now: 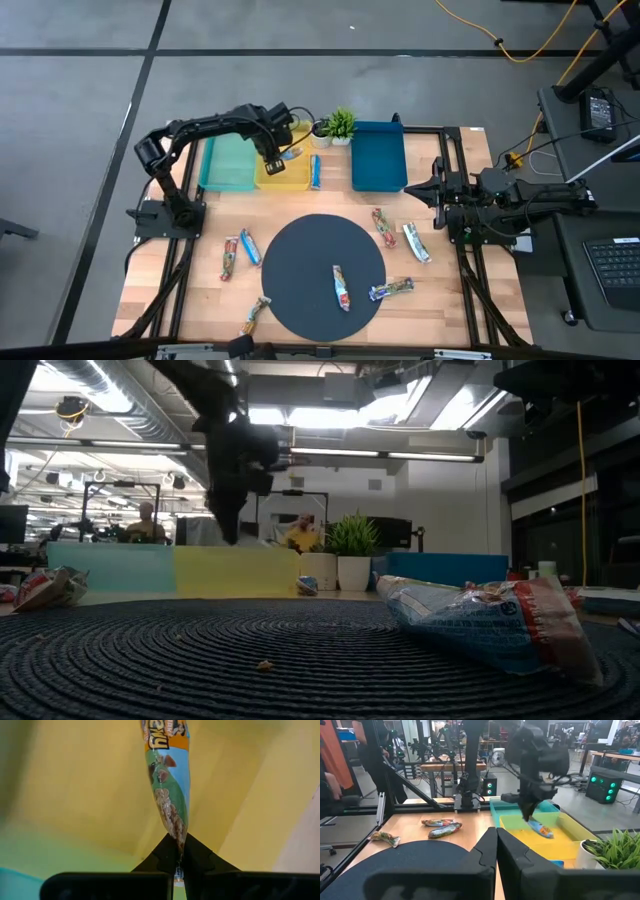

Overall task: Pick and place Granola Bars by type
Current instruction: Put the green granola bar into the yellow bin

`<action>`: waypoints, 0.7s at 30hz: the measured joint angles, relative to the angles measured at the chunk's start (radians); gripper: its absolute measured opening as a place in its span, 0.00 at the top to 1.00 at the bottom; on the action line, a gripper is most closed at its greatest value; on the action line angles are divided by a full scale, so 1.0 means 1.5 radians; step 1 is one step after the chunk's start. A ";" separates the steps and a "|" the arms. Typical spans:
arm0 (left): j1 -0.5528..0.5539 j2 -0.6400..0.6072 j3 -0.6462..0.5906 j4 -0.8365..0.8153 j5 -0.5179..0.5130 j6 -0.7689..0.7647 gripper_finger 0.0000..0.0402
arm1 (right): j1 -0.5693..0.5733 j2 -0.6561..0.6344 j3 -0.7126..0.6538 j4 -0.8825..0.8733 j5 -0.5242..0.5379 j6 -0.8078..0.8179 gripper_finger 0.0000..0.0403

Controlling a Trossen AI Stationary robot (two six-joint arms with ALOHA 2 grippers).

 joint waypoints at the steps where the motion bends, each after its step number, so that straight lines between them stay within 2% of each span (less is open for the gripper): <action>1: 0.002 0.000 -0.012 0.013 0.006 -0.003 0.99 | 0.000 0.000 0.000 0.000 0.000 0.000 0.97; 9: 0.002 0.000 -0.068 0.093 0.008 -0.014 0.99 | 0.000 0.000 0.000 0.000 0.000 0.000 0.97; 21: 0.005 -0.001 -0.120 0.148 -0.005 -0.051 0.99 | 0.000 0.000 0.000 0.000 0.000 0.000 0.97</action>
